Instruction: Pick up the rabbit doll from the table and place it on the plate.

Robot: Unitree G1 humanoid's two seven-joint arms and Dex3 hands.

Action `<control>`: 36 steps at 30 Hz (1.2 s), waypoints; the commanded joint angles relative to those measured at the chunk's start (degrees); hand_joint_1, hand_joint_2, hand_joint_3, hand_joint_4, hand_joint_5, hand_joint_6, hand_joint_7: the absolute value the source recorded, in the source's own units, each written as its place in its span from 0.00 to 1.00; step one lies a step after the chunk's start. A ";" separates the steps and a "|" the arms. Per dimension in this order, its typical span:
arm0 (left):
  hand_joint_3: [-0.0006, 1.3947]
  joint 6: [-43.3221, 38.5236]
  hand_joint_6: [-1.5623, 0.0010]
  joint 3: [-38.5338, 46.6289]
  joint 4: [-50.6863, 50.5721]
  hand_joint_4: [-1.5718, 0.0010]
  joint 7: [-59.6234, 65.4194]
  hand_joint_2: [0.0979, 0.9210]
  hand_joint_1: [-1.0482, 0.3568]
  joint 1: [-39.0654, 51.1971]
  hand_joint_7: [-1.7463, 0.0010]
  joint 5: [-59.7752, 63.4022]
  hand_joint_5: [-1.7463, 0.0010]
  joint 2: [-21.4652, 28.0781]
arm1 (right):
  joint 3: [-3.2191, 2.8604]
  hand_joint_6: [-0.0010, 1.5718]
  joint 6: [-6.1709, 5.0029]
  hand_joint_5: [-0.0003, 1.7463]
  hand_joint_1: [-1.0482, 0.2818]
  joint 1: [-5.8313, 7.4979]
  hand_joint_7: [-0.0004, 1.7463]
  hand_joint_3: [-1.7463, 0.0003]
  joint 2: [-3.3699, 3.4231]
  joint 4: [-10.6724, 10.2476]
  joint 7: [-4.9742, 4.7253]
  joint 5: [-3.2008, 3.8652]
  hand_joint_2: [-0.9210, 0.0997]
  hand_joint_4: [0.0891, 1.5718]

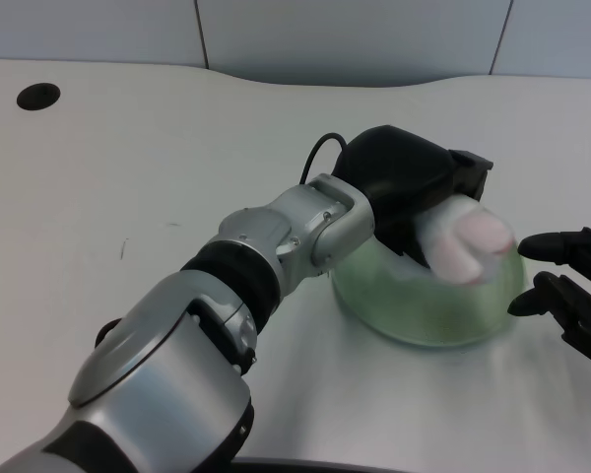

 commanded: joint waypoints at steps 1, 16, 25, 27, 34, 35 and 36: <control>0.01 0.77 0.75 -0.18 0.31 0.71 -1.27 0.97 0.42 -0.18 0.31 0.35 0.21 0.87 | -0.38 0.19 -0.12 0.88 0.61 0.76 0.65 0.75 -0.45 -0.75 -0.37 -0.05 0.00 0.08; 0.00 3.22 0.75 -2.00 0.51 0.83 -7.38 0.98 0.32 -1.21 0.97 2.36 0.76 1.44 | -0.40 0.18 -0.13 0.88 0.62 1.15 0.66 0.74 -0.41 -1.21 -0.69 0.16 0.00 0.08; 0.00 5.27 0.87 -1.77 0.63 0.99 -9.62 0.97 0.24 -1.52 1.00 2.44 0.84 1.51 | -0.50 0.18 0.16 0.88 0.62 0.94 0.65 0.74 -0.55 -1.04 -0.62 0.32 0.00 0.09; 0.00 6.19 0.90 -2.01 0.67 1.00 -9.65 0.96 0.23 -1.67 1.00 2.74 0.90 1.54 | -0.51 0.18 0.01 0.88 0.62 0.80 0.66 0.74 -0.68 -0.80 -0.44 0.27 0.00 0.09; 0.00 7.50 0.95 1.26 0.42 1.00 -11.98 0.97 0.21 -2.26 0.99 -0.14 1.00 3.08 | -1.10 0.18 -0.17 0.90 0.61 -0.01 0.66 0.75 -1.12 0.71 0.13 0.48 0.00 0.06; 0.00 7.14 0.96 2.00 0.31 1.00 -12.23 0.97 0.21 -2.28 1.00 -0.83 1.00 3.52 | -1.13 0.19 -0.17 0.90 0.61 -0.06 0.66 0.75 -1.14 0.76 0.00 0.39 0.00 0.06; 0.00 6.90 0.97 2.51 0.22 1.00 -12.43 0.97 0.21 -2.29 1.00 -1.32 1.00 3.82 | -1.15 0.19 -0.17 0.89 0.61 -0.09 0.66 0.75 -1.14 0.79 -0.08 0.33 0.00 0.06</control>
